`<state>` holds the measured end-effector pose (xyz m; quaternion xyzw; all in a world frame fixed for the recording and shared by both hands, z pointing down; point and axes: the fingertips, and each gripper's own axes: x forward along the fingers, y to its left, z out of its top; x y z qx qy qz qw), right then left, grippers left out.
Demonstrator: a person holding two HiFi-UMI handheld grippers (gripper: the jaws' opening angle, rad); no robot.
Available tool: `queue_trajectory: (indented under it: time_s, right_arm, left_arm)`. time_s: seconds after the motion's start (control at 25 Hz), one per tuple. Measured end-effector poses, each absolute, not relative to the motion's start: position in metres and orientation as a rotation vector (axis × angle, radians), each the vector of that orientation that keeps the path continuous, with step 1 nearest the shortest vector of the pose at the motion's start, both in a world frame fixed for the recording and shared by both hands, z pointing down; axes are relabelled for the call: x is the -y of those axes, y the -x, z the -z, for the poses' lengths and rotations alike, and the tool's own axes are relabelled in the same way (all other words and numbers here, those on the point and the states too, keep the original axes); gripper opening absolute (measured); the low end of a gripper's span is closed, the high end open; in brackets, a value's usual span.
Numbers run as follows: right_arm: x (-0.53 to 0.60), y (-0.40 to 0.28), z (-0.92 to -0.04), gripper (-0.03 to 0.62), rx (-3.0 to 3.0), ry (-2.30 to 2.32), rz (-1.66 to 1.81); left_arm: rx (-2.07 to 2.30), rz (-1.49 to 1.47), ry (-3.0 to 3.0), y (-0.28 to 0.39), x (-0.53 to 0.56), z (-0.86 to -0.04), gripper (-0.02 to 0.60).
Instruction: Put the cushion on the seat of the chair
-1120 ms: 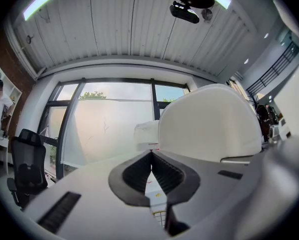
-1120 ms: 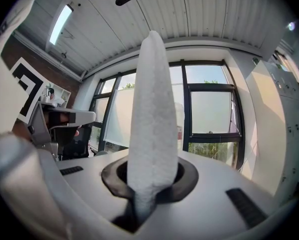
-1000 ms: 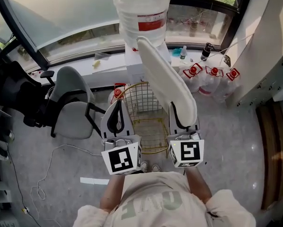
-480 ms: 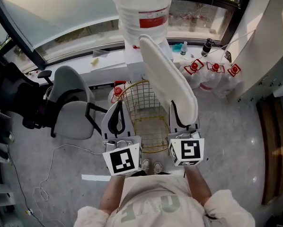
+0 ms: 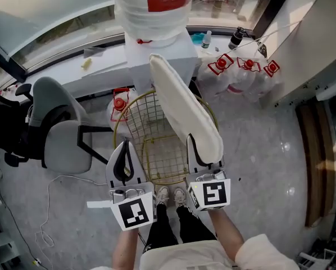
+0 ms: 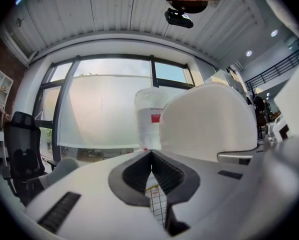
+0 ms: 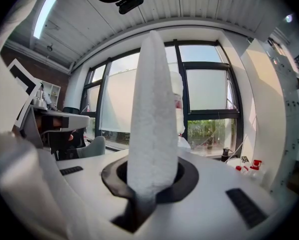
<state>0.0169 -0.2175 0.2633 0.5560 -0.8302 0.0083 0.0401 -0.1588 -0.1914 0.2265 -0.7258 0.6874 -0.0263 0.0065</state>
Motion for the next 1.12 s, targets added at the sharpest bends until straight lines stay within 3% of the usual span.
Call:
queue_trajectory:
  time_s: [0.52,1.0,1.12]
  right_arm:
    - [0.200,-0.009,-0.461,0.049,2.436,-1.638,-0.311]
    - [0.191,-0.010,-0.502,0.049,2.423,-1.641,-0.381]
    - [0.194,-0.014,-0.508,0.049,2.487,-1.670,-0.619]
  left_arm:
    - [-2.296,0.186,2.331,0.162,0.191,-0.415,0.014]
    - [-2.383,0.161,2.320,0.161,0.185,-0.465,0.014]
    - [-2.401,0.149,2.308,0.164,0.185,-0.466,0.013]
